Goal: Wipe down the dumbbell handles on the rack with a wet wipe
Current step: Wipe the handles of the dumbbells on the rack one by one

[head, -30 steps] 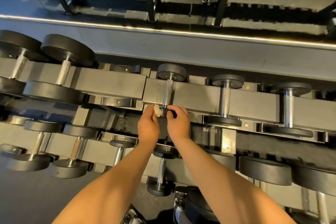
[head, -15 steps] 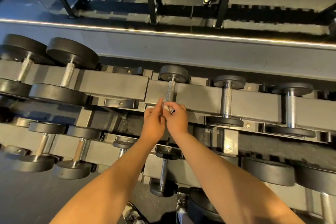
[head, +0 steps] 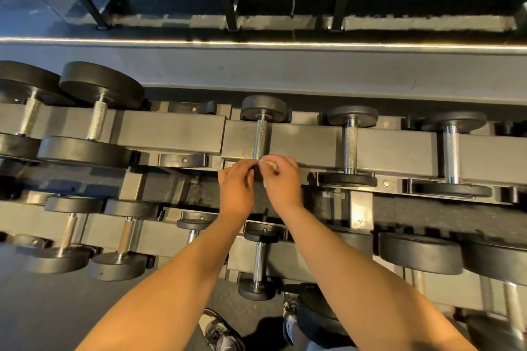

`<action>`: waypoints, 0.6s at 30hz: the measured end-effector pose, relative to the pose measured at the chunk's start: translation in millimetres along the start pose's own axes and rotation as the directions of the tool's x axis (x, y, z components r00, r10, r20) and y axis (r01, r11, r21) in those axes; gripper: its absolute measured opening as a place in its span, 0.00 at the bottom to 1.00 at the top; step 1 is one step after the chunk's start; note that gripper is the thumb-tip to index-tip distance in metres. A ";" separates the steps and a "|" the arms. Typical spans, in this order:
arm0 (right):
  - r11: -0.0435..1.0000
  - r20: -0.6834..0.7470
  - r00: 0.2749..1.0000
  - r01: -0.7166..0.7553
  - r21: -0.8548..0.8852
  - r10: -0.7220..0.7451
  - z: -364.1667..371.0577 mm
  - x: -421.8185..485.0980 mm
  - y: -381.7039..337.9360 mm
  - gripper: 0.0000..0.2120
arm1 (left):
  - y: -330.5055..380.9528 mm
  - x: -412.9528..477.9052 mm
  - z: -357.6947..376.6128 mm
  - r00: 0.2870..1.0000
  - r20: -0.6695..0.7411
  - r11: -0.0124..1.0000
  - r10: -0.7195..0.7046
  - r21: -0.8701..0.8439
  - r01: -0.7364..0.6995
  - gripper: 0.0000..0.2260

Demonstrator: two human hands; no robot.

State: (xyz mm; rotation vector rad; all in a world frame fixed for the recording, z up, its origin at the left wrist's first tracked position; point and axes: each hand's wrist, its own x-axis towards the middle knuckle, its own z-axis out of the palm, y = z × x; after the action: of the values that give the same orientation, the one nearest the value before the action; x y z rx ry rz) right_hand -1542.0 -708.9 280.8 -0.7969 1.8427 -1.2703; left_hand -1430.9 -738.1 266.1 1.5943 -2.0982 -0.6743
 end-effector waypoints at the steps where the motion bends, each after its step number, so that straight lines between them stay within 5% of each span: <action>1: 1.000 0.030 0.999 0.021 -0.012 -0.021 6.0 0.1 -1.9 0.07 | 1.2 1.1 0.0 1.000 -0.008 1.000 -0.017 -0.009 0.017 0.12; 5: 1.000 -0.010 1.000 -0.004 -0.025 0.003 8.3 2.2 9.9 0.09 | 6.6 1.6 0.3 0.999 -0.028 0.999 -0.031 -0.019 0.030 0.11; 9: 0.980 -0.140 0.970 -0.194 0.047 0.199 4.0 6.1 18.9 0.11 | 9.6 -3.0 4.8 0.998 -0.051 0.998 -0.047 -0.033 0.046 0.11; 15: 0.997 0.042 0.998 0.050 -0.057 -0.048 5.1 -2.0 6.3 0.12 | 10.7 7.2 7.4 0.994 -0.027 0.995 -0.103 -0.017 0.103 0.11; 18: 0.989 -0.084 0.988 -0.135 -0.058 0.130 -3.0 16.2 18.7 0.11 | 10.0 15.9 5.4 0.996 0.015 0.996 -0.087 0.001 0.087 0.11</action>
State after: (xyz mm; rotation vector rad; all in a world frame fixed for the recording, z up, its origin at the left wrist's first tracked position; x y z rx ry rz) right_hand -1554.5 -714.8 260.1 -0.6529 1.9746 -1.1791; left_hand -1445.8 -750.5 268.5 1.6940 -2.0497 -0.7164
